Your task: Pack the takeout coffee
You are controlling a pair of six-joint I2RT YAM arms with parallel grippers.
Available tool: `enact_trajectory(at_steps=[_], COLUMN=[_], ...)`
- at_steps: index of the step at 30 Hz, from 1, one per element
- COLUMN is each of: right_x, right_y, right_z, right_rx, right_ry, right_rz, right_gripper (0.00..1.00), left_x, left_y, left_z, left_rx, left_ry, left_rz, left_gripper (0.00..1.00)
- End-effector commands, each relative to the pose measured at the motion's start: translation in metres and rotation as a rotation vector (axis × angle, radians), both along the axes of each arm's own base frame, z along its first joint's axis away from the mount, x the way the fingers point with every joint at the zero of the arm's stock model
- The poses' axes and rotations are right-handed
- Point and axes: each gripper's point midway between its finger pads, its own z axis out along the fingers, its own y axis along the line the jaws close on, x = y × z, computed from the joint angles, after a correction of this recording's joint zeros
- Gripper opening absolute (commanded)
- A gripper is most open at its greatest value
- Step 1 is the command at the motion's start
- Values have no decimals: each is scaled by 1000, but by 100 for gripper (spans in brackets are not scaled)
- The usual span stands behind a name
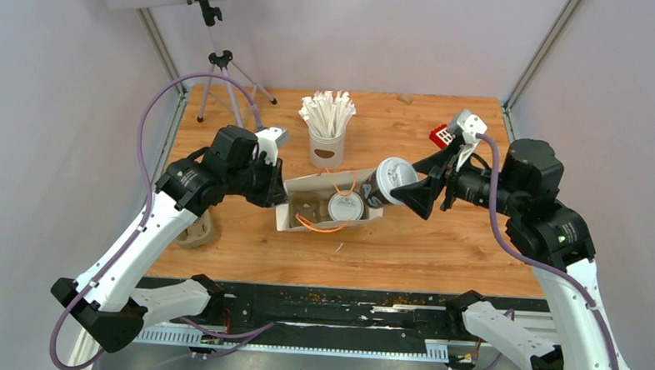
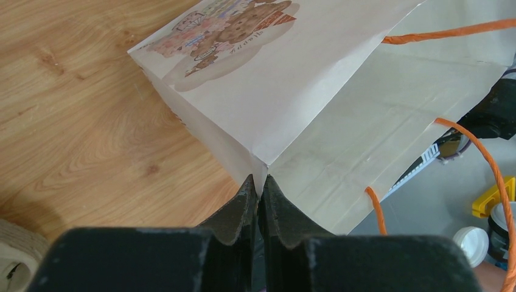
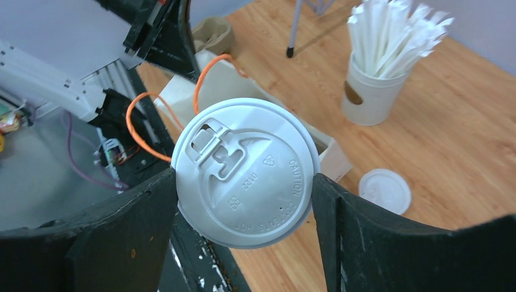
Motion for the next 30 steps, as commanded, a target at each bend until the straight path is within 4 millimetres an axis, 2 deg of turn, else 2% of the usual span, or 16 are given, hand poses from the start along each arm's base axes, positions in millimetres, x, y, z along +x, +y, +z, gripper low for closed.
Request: enact_trajectory(at_steps=[1, 10, 20, 26, 30], right_x=[-20, -4, 5, 1, -5], right_y=[16, 43, 83, 113, 127], right_z=[-11, -37, -66, -80, -94], right_rx=[20, -87, -298, -398, -468], right_ry=[41, -32, -272, -359, -410], right_rz=[112, 134, 238, 325, 373], right_gripper=[76, 76, 77, 77, 76], left_x=[5, 3, 3, 1, 5], left_y=[1, -1, 1, 5, 22], left_z=[15, 17, 20, 20, 23], left_rx=[-15, -31, -29, -23, 24], left_ry=[-59, -77, -89, -67, -63], left_rz=[-5, -23, -13, 12, 121], left_gripper=[14, 14, 19, 25, 26])
